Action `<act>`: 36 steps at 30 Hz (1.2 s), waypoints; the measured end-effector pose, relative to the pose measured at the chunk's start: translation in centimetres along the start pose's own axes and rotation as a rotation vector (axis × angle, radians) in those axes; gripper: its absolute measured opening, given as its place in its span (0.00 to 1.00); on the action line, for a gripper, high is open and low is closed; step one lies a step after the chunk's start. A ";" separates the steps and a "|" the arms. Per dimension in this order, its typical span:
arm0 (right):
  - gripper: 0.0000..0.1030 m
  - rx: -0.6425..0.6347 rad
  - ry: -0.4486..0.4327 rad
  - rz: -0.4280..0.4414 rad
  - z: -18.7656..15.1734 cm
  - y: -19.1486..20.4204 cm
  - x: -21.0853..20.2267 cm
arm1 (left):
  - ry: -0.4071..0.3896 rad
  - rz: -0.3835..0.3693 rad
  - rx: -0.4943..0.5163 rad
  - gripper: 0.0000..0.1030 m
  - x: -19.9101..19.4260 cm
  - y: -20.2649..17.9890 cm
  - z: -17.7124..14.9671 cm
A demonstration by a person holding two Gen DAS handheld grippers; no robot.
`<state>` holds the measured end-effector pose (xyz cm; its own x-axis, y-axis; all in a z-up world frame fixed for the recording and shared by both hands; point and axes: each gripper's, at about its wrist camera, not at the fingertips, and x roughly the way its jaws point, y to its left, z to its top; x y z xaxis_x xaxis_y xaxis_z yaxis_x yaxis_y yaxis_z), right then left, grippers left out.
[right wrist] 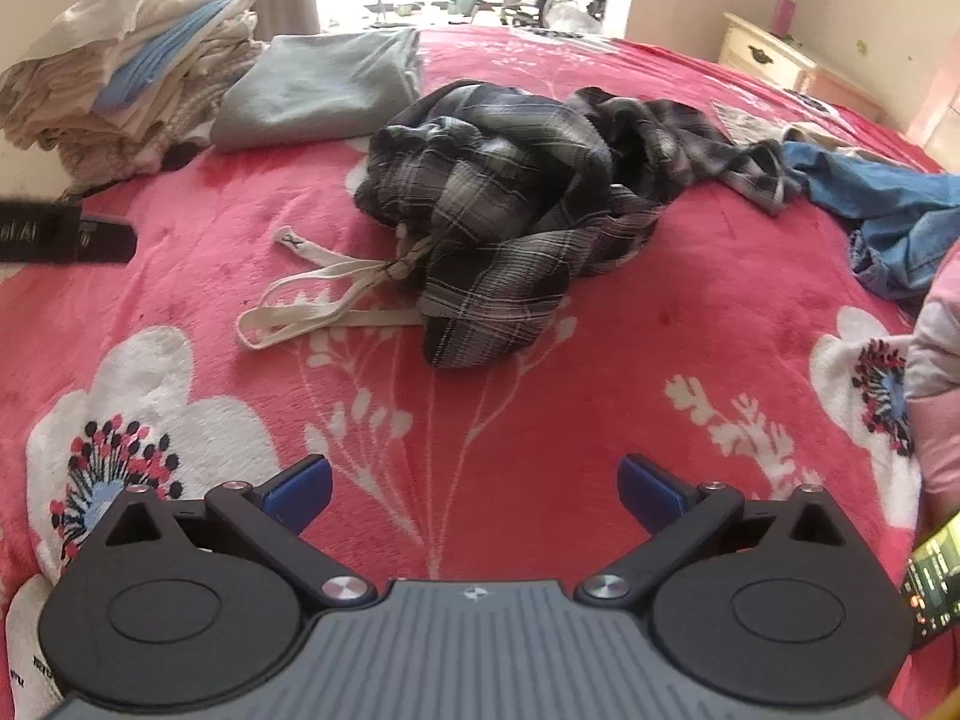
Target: Fold clothes
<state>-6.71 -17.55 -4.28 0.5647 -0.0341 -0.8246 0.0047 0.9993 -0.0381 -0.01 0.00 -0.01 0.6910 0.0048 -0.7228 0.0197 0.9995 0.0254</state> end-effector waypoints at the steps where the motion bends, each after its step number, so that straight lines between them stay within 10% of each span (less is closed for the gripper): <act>1: 1.00 0.001 -0.001 -0.003 0.0 -0.1 0.0 | 0.002 -0.001 -0.004 1.00 0.0 0.0 -0.1; 36: 1.00 0.024 -0.005 -0.048 0.4 -3.1 -0.1 | 0.086 0.068 -0.022 1.00 1.1 -0.1 -1.8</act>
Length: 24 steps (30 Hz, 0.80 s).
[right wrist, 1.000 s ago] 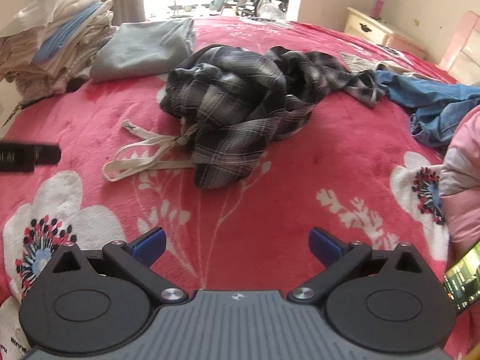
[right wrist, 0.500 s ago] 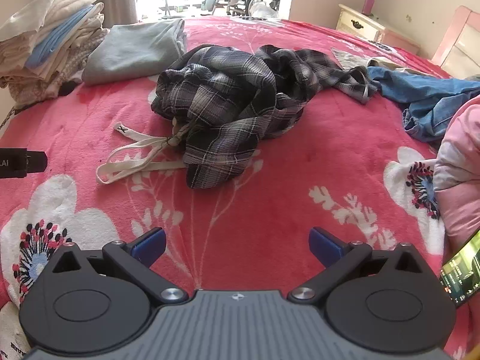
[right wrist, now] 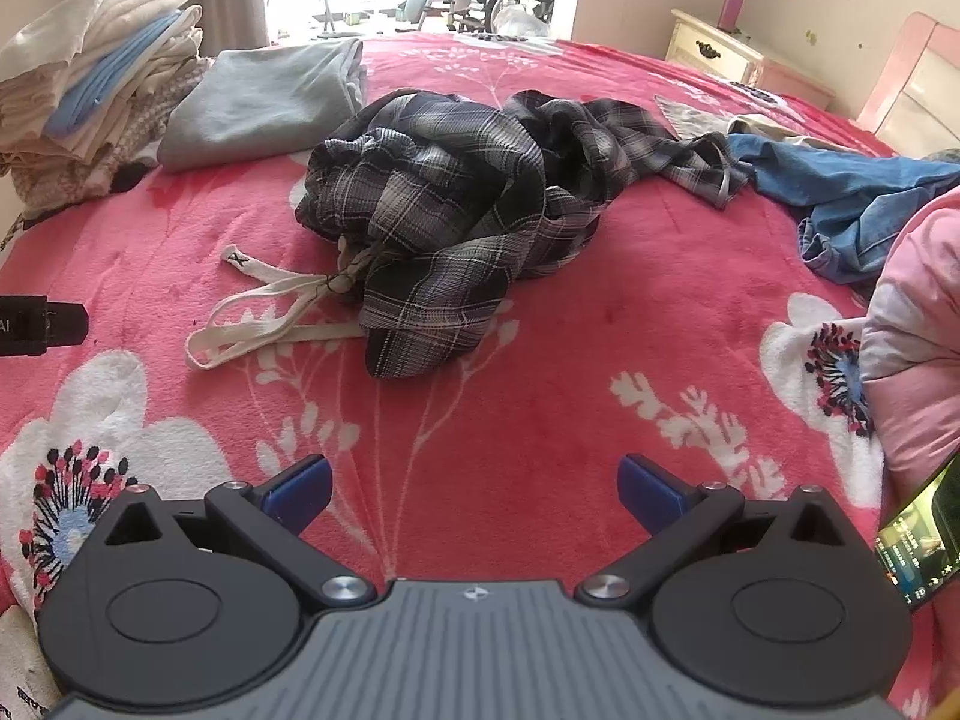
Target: Fold clothes
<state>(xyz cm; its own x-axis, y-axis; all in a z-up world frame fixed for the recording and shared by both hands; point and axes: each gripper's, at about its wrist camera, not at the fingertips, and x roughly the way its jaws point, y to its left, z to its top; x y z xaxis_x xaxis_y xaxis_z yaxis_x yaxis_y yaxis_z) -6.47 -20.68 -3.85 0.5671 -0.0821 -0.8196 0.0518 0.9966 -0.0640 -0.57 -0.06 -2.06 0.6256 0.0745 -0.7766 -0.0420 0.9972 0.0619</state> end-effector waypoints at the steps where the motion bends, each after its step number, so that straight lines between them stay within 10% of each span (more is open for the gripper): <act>1: 1.00 -0.002 0.000 0.002 0.0 -0.3 0.0 | 0.001 0.000 -0.001 1.00 0.0 0.0 0.0; 24: 1.00 0.025 0.004 -0.035 -0.1 1.6 -0.2 | 0.000 -0.007 0.001 1.00 -0.1 -0.1 -0.2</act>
<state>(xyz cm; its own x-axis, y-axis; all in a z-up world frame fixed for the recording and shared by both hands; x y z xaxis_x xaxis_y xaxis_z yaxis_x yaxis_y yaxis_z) -6.60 -19.11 -3.86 0.5614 -0.1170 -0.8193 0.0920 0.9926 -0.0787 -0.84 -0.22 -2.11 0.6260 0.0671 -0.7769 -0.0368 0.9977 0.0565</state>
